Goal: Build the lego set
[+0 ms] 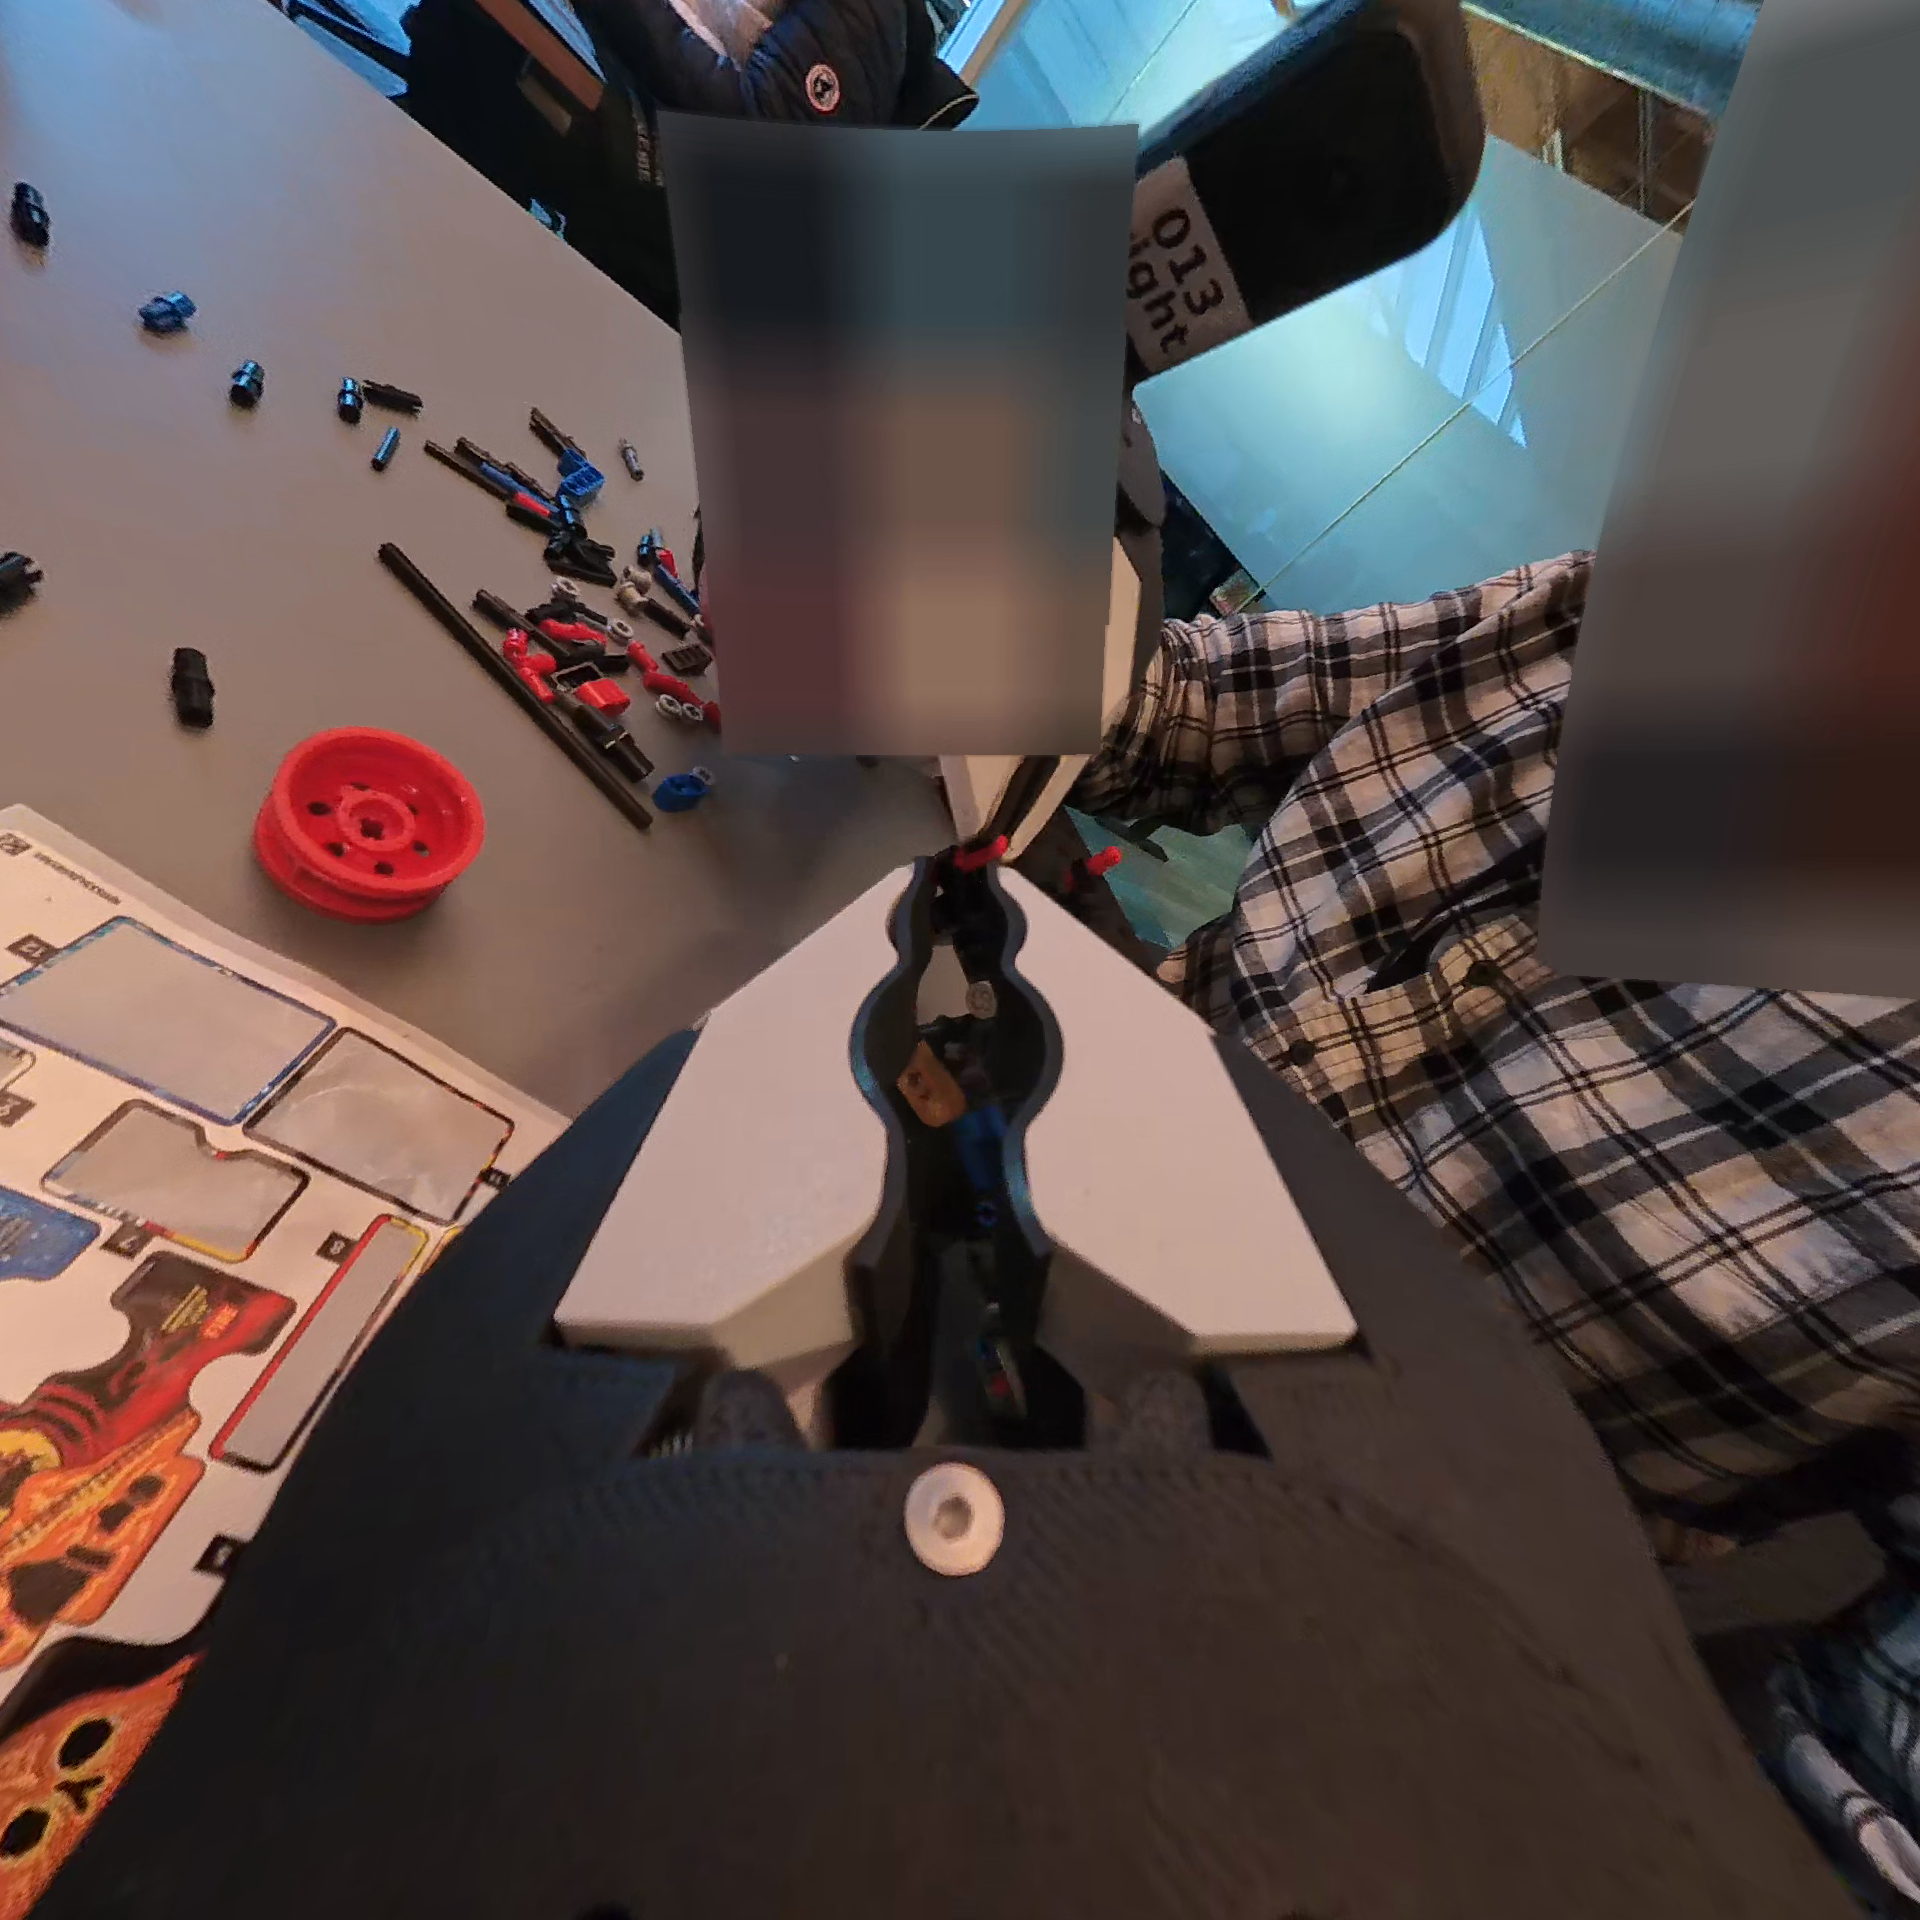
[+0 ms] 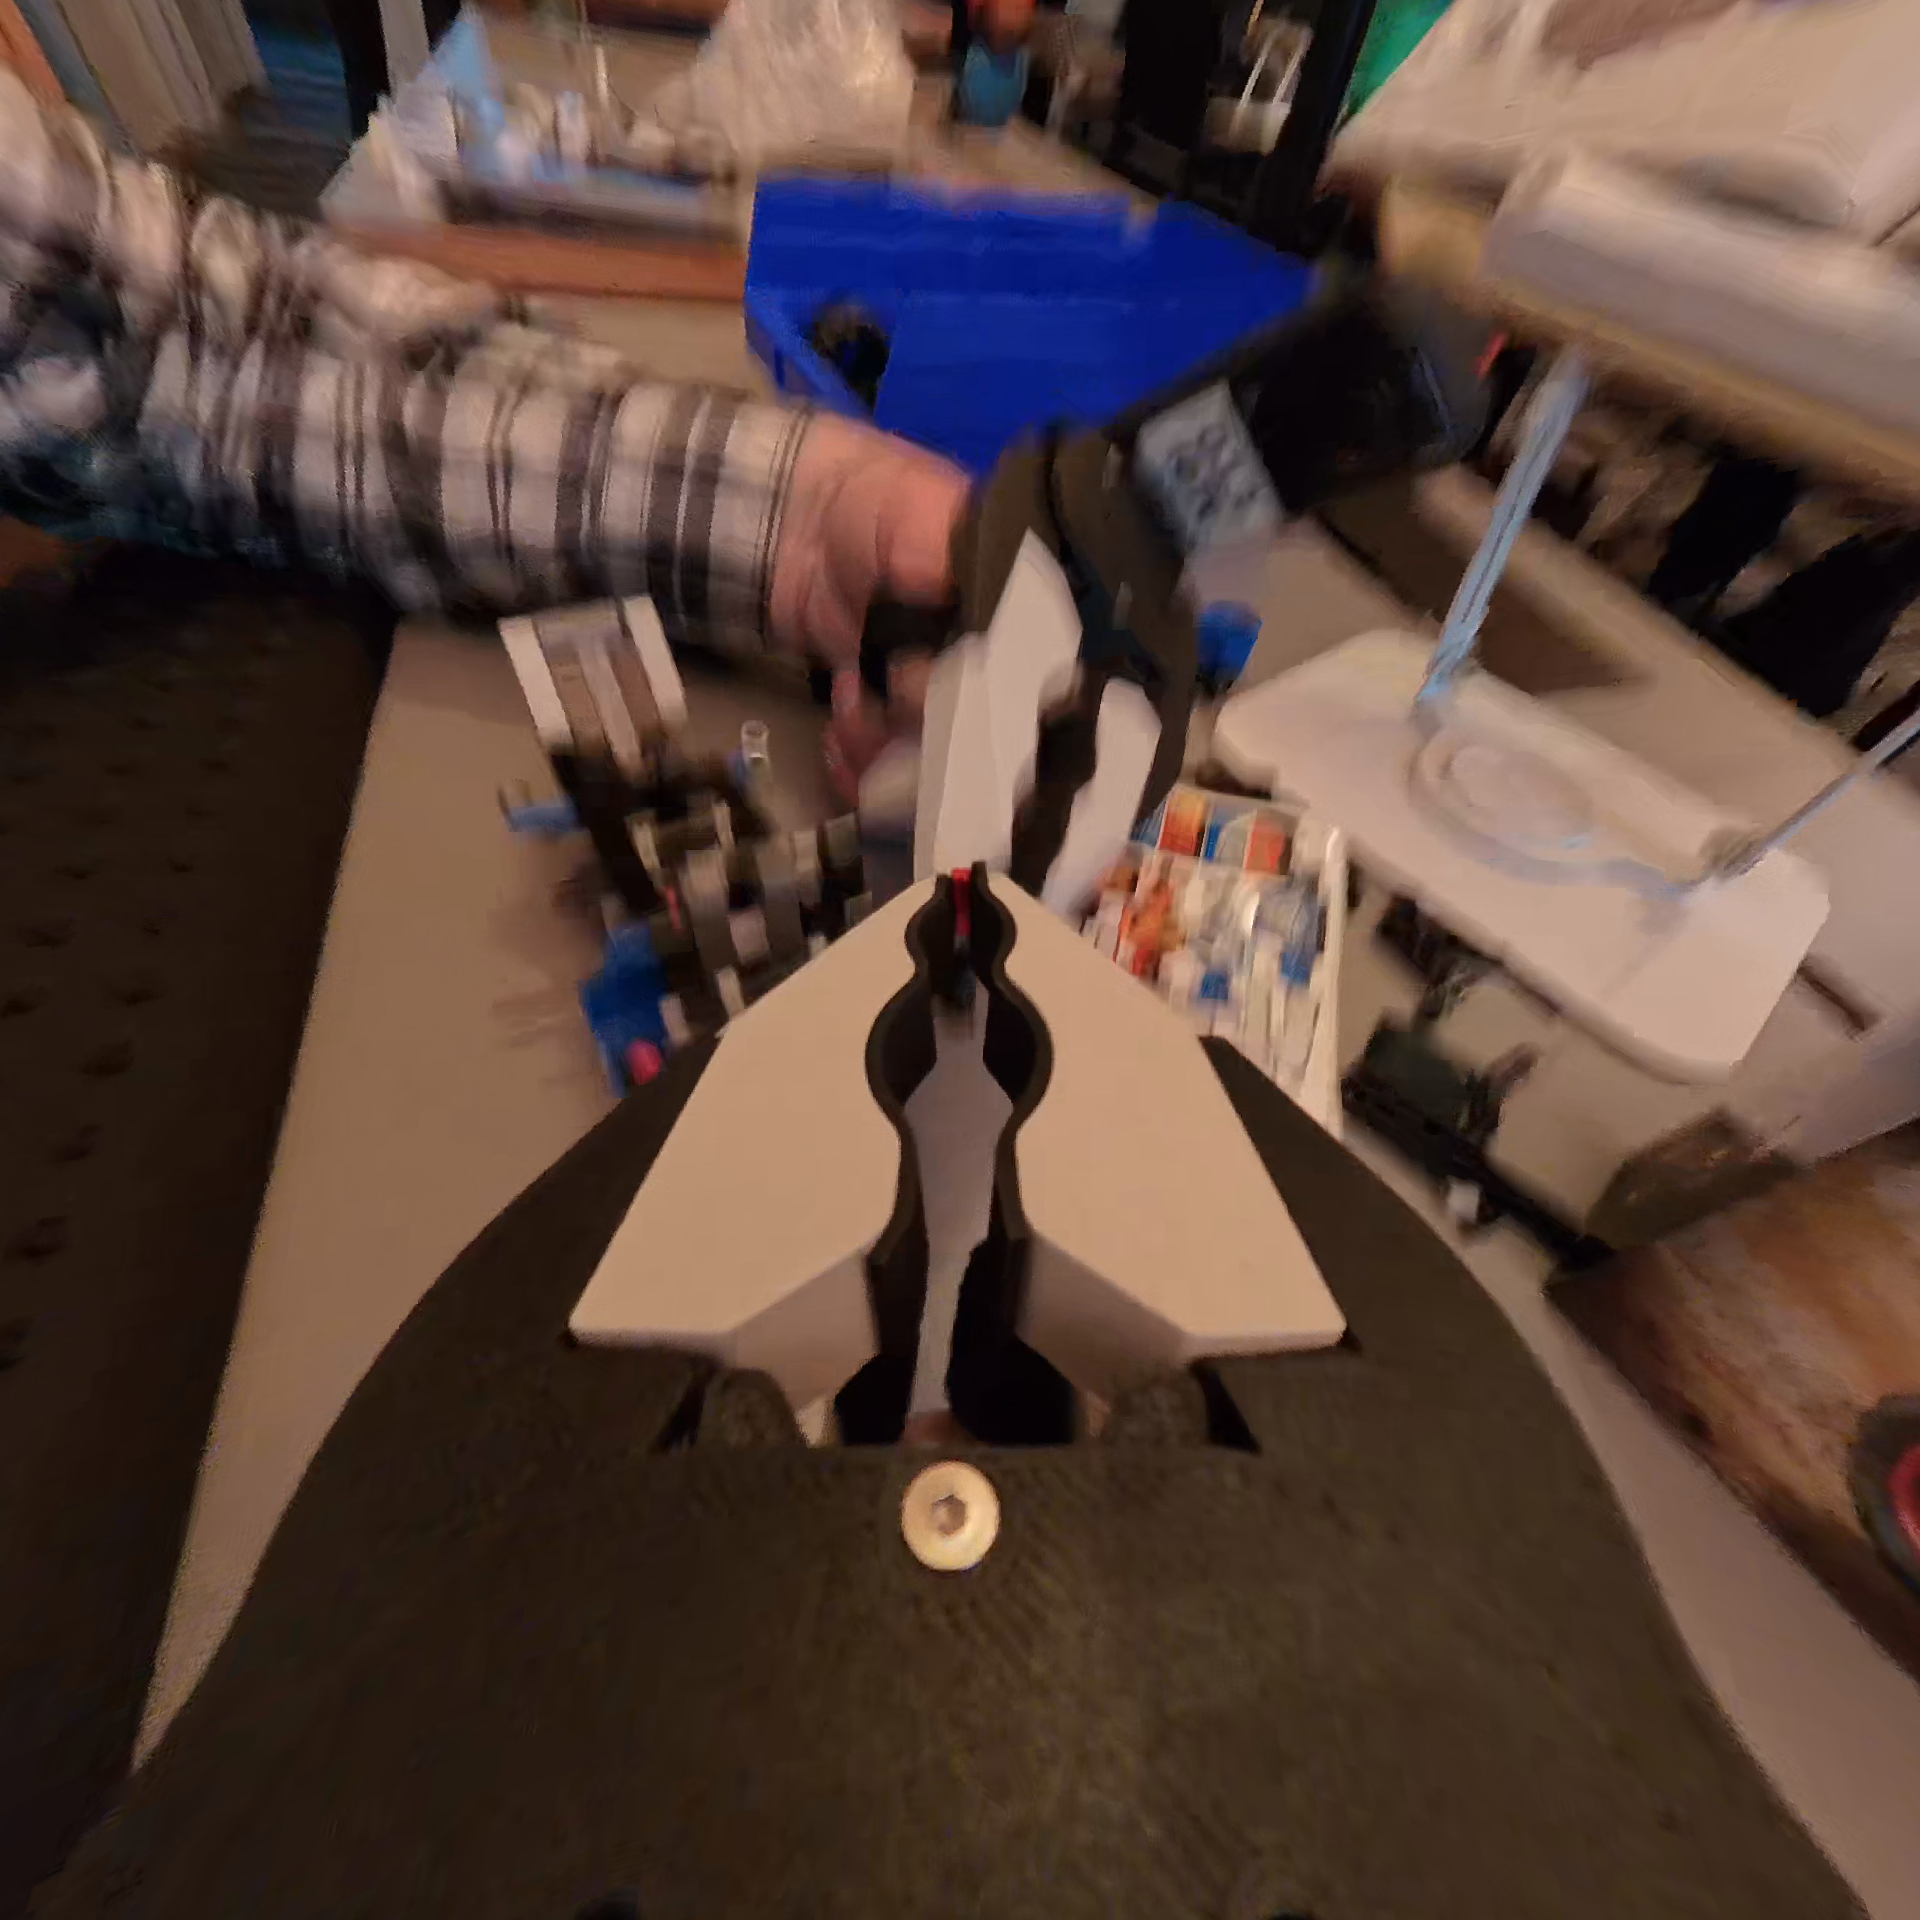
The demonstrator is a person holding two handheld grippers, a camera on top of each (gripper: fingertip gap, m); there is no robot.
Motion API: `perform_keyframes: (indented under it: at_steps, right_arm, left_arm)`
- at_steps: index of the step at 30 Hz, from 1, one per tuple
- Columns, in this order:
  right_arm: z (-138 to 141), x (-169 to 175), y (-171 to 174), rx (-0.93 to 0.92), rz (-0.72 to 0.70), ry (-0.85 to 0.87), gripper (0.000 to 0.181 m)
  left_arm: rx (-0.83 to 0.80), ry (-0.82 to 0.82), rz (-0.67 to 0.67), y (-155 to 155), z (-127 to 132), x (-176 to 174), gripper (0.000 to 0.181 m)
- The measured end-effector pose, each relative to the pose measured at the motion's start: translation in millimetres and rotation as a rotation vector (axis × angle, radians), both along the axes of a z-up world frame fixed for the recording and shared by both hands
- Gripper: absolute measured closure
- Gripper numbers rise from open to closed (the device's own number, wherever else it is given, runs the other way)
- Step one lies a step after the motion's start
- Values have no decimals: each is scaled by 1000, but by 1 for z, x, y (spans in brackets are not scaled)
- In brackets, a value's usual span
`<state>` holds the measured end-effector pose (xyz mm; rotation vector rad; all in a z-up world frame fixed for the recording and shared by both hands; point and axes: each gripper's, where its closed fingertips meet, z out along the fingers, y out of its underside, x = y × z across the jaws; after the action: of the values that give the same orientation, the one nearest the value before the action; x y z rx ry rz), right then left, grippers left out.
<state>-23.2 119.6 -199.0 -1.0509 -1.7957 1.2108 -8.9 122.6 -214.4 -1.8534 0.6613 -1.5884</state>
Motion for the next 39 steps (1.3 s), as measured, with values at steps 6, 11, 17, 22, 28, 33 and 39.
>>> perform_keyframes:
  at_steps: [6, 11, 17, 22, 28, 33, 39]
  right_arm:
    - [22, 9, 21, -112, -34, 57, 181]
    - [2, 14, 19, -166, -6, -63, 181]
    - [-24, 9, 10, -155, 24, -163, 181]
    - [-26, 7, 6, -185, 40, -164, 181]
    - [-28, 7, 2, -211, 62, -166, 181]
    - [-30, 6, 2, -187, 57, -153, 181]
    - [-32, 9, 1, -172, 87, -155, 181]
  left_arm:
    - [-14, 154, -26, -2, -23, 14, 176]
    - [-22, 150, -19, -2, -23, 12, 175]
    - [-39, 133, -12, -1, -22, 8, 175]
    - [-54, 130, -15, 0, -22, 6, 176]
    - [-70, 139, -11, 0, -25, 5, 176]
    - [-75, 151, -8, 0, -27, 4, 176]
    - [-80, 166, -14, -1, -29, 5, 176]
